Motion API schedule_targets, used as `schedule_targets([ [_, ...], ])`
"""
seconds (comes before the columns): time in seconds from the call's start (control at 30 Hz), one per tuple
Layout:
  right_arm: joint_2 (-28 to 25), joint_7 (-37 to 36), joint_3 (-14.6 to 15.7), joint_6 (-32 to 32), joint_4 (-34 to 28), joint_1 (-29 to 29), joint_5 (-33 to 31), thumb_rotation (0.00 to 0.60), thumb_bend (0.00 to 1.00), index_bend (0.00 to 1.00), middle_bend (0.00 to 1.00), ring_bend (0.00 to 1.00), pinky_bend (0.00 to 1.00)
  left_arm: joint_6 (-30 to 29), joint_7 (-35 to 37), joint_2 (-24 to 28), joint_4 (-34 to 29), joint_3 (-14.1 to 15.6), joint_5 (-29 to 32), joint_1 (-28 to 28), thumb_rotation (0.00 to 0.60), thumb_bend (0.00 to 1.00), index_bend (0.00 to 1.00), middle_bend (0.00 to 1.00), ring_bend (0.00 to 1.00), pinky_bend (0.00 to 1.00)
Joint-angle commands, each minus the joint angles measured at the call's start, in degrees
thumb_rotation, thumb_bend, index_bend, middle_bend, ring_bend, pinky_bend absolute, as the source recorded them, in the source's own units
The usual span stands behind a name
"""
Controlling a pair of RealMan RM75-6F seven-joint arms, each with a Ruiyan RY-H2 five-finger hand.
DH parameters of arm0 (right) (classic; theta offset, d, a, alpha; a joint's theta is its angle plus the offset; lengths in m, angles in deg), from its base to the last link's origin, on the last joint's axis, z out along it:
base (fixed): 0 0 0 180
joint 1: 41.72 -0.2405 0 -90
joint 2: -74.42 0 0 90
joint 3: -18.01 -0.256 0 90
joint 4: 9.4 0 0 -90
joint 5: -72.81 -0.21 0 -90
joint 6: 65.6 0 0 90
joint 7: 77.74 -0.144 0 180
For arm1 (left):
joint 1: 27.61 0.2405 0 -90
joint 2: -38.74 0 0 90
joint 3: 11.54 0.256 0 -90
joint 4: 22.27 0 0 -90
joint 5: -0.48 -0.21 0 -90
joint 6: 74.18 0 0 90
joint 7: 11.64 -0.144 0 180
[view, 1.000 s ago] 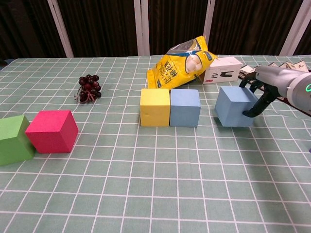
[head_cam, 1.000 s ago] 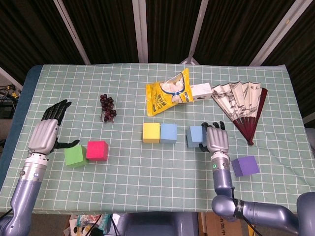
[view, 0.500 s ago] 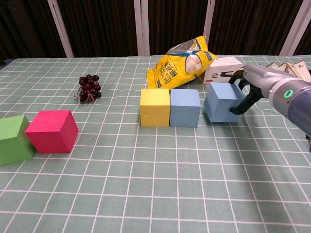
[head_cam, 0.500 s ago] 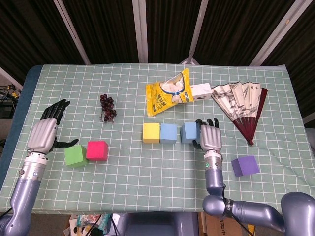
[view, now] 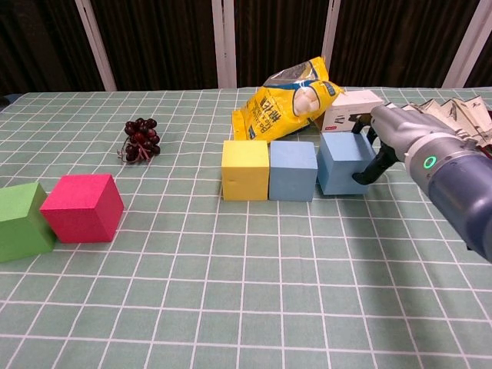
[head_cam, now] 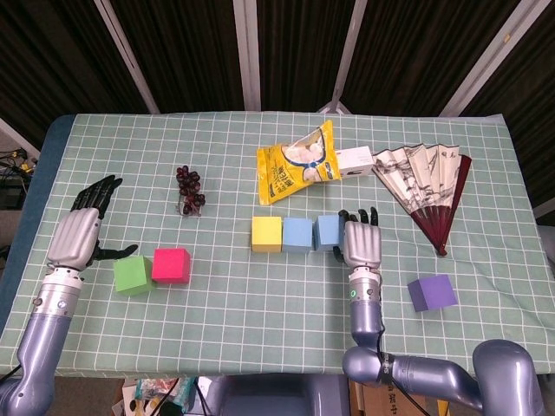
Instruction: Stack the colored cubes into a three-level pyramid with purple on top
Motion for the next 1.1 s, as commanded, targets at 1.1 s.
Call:
schedule_targets([
  [1.1, 5.10, 7.81, -2.20, -2.86, 1.94, 0.51, 1.36, 0.600, 0.34, 0.38, 0.37, 0.16, 0.00, 0.48, 1.88, 1.33, -0.89, -0.40, 0.25, 0.20, 0.600, 0.13, 0.00, 0.00, 0.00, 0.00],
])
